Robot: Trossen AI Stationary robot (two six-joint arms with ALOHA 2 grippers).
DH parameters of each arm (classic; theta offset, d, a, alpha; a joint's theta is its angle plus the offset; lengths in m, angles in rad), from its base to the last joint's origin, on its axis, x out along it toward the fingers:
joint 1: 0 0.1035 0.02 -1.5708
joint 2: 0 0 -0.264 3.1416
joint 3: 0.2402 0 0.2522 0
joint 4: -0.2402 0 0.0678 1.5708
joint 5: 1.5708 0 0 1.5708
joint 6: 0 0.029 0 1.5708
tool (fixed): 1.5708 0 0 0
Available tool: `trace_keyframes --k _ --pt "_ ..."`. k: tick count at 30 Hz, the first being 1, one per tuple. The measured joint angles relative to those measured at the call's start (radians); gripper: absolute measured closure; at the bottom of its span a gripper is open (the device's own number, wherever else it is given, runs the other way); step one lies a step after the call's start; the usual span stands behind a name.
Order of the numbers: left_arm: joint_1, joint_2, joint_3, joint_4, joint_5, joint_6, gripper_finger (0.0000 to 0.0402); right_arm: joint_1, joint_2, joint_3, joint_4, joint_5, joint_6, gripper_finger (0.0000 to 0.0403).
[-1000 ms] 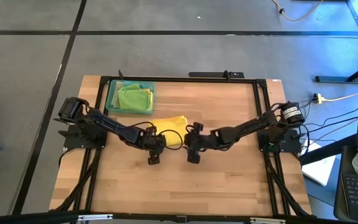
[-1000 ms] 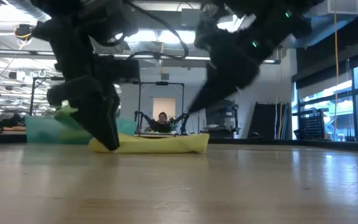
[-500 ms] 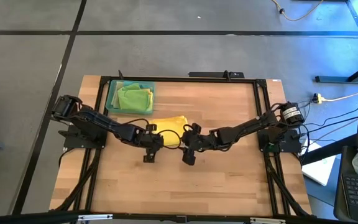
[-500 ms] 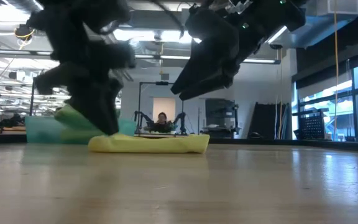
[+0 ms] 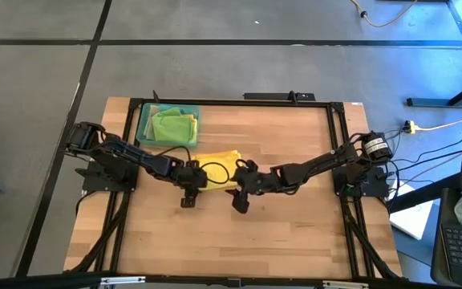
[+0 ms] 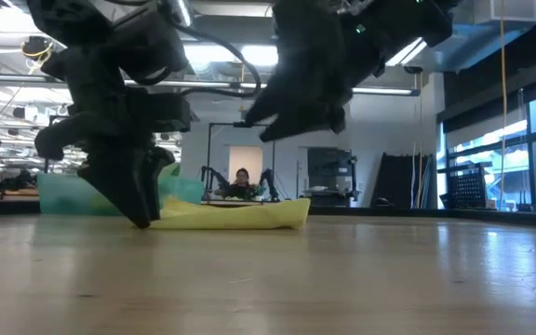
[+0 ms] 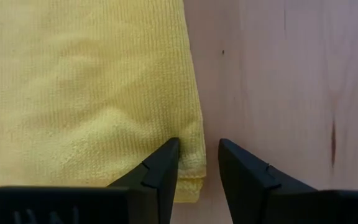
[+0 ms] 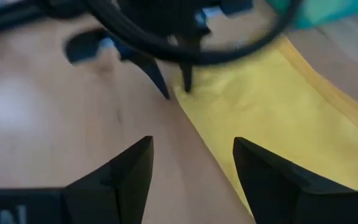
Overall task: Fold microfiber towels
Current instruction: Fold the yellow microfiber cloth
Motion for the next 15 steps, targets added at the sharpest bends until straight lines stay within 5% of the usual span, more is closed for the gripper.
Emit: trace_keyframes --k 10,15 --pt "0.009 0.017 0.065 0.001 0.011 -0.186 0.0294 0.020 0.053 0.000 0.104 -0.020 -0.106 0.0179" --pt "0.008 0.059 0.088 0.001 0.018 -0.234 0.0346 0.031 0.124 0.010 0.180 -0.038 -0.103 0.0179"
